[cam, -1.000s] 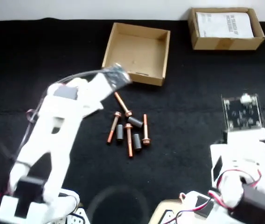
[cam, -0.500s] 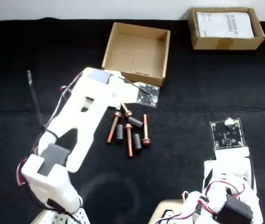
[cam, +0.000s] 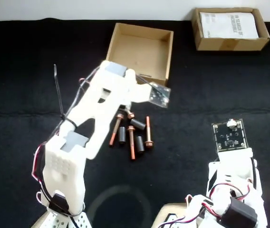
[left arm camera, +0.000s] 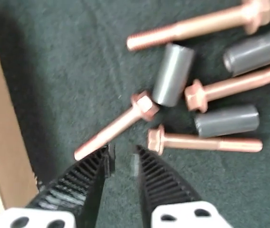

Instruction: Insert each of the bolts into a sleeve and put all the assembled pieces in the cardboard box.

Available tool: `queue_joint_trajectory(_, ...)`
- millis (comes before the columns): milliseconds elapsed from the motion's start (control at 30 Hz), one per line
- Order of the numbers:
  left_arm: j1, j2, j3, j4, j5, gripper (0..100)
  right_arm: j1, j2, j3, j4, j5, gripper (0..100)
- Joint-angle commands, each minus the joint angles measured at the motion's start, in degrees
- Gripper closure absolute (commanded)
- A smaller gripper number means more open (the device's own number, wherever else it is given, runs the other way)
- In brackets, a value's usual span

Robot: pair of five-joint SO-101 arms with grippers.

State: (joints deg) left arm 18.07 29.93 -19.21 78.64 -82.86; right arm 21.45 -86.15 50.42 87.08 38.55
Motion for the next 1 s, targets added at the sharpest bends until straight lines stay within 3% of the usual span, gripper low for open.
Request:
queue_joint_trajectory(0, 1.36, -0.22, -3.65, 1.85, -16.53, 83, 0.57, -0.04, -0.04, -1.27, 1.05, 99.0)
queue_joint_trajectory(300, 1.54, 2.77, -4.26, 1.32, -16.88, 84, 0.57, -0.04, -0.04, -1.27, 1.14, 99.0)
queue_joint_trajectory(800, 1.19, 22.02, -22.02, -0.26, -16.53, 85, 0.57, -0.13, 0.04, -1.01, 4.84, 99.0)
queue_joint_trajectory(933, 1.19, 24.22, -22.73, -0.35, -16.44, 100, 0.57, -0.13, 0.04, -1.27, 4.48, 99.0)
queue_joint_trajectory(967, 1.19, 24.75, -22.73, -0.26, -16.44, 98, 0.57, -0.13, 0.04, -1.36, 4.48, 99.0)
